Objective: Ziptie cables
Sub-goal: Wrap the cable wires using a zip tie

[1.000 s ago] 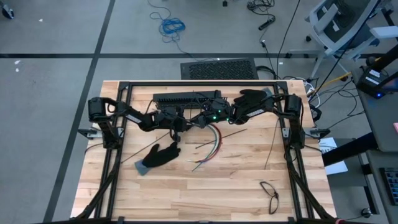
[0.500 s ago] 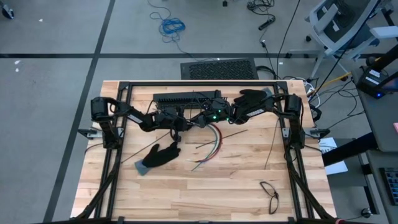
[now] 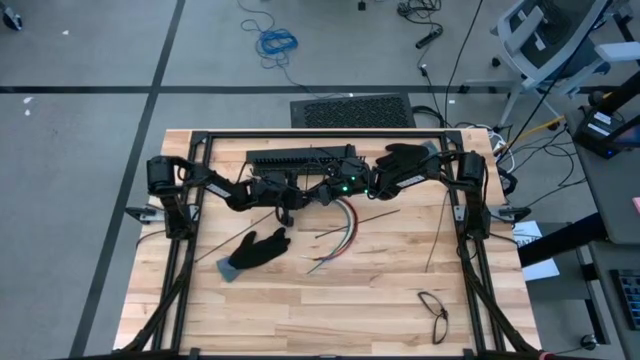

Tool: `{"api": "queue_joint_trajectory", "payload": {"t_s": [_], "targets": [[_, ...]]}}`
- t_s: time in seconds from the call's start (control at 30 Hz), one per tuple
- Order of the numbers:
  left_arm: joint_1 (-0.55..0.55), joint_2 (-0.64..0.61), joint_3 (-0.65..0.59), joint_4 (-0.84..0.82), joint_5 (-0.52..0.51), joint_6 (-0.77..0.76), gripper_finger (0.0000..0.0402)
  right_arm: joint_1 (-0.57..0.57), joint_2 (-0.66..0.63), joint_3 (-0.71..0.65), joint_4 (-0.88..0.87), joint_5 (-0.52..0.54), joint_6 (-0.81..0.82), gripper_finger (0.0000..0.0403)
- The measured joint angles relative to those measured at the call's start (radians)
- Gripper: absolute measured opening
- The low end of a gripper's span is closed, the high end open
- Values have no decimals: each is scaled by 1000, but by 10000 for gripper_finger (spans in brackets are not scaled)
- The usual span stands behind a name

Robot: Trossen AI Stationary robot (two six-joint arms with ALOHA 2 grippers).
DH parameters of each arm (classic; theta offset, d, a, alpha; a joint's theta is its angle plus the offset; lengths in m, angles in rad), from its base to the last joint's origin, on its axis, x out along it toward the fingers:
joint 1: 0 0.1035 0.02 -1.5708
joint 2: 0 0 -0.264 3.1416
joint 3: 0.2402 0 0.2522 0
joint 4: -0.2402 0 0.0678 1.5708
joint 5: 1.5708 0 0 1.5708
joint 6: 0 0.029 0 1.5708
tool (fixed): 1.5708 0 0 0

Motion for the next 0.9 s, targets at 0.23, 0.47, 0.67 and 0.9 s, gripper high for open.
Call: {"api": "queue_joint_trajectory", "payload": {"t_s": [0.23, 0.47, 0.67, 0.9], "targets": [[0, 0, 1, 2, -3, 0, 19, 0, 0, 0, 18, 0, 0, 0], [0, 0, 1, -3, -4, 0, 2, 0, 0, 0, 20, 0, -1, 0], [0, 0, 1, -10, -4, -20, 1, 0, 0, 0, 21, 1, -6, 0], [0, 23, 0, -22, 0, -70, 1, 0, 0, -1, 40, 6, -6, 0]]}}
